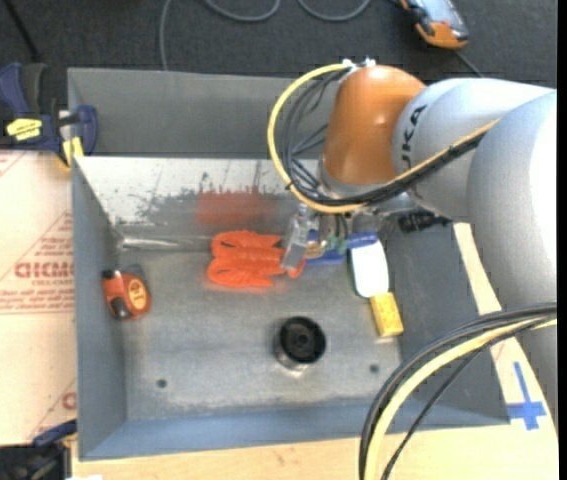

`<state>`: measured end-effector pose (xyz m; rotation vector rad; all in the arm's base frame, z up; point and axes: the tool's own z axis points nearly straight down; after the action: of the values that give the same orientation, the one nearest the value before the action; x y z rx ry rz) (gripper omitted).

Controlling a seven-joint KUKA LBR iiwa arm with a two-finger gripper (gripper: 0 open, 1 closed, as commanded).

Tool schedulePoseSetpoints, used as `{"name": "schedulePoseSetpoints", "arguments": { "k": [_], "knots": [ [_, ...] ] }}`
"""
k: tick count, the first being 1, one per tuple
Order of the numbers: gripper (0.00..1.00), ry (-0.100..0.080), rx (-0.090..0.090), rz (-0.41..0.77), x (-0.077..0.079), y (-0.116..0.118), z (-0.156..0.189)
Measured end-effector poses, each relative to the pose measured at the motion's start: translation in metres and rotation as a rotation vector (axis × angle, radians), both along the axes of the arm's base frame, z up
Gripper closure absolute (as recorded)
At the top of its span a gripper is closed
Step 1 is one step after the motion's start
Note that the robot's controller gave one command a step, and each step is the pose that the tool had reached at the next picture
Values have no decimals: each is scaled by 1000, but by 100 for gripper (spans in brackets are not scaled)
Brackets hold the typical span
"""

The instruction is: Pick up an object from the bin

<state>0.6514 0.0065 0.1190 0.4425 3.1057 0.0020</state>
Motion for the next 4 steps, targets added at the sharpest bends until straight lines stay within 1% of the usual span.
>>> {"name": "schedulePoseSetpoints", "arguments": {
  "k": [1,2,3,4],
  "knots": [
    [100,-2,0,-10,-1,20,-10],
    [100,3,0,-47,-30,54,-15],
    [0,-2,-2,-29,-12,53,-48],
    [0,-1,-2,-28,-12,53,-48]
  ]
}}
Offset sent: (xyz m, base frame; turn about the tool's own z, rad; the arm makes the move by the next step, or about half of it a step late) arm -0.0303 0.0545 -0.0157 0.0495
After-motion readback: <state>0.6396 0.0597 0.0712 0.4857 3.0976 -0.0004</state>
